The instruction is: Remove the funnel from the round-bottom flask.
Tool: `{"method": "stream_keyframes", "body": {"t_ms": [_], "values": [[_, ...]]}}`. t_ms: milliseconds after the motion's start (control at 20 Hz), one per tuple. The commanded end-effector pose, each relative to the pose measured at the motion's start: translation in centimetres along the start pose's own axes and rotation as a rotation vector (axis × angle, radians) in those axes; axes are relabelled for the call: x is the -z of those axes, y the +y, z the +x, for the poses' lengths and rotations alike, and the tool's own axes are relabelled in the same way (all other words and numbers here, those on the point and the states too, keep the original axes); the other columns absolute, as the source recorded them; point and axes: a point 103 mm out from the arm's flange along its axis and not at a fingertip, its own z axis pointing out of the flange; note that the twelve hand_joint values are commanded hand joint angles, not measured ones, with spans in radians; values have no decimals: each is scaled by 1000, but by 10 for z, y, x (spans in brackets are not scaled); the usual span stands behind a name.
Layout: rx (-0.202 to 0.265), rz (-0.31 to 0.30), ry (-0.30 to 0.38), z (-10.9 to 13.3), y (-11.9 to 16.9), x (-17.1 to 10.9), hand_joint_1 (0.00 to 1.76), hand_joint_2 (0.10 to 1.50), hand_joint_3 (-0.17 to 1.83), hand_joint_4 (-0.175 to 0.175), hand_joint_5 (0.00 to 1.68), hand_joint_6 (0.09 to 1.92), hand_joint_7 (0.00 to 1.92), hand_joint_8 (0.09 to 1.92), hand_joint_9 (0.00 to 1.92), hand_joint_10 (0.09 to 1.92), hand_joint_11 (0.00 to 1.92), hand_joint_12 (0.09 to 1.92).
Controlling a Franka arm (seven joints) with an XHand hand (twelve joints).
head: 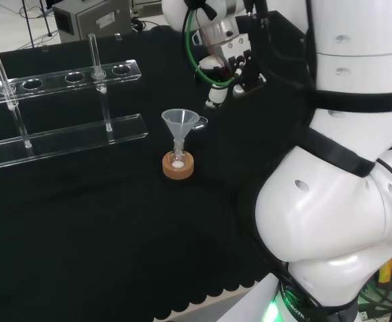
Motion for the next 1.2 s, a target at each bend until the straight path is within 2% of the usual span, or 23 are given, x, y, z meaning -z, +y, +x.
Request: {"method": "stream_keyframes", "body": {"t_ms": [50,450,650,950,1200], "values": [[-50,-70,-22,-4,-55,23,922,617,673,-55,352,246,40,644,262,693,152,1366],[-76,-99,-30,3,-100,36,913,618,673,-55,367,228,98,671,312,696,172,1368],[-67,-97,-21,10,-119,39,888,621,672,-57,373,206,177,686,381,680,199,1362],[-19,-83,11,27,-137,44,831,625,664,-60,343,176,201,690,418,673,244,1363],[44,-34,60,44,-141,48,761,625,641,-65,281,108,182,682,428,653,286,1368]]}}
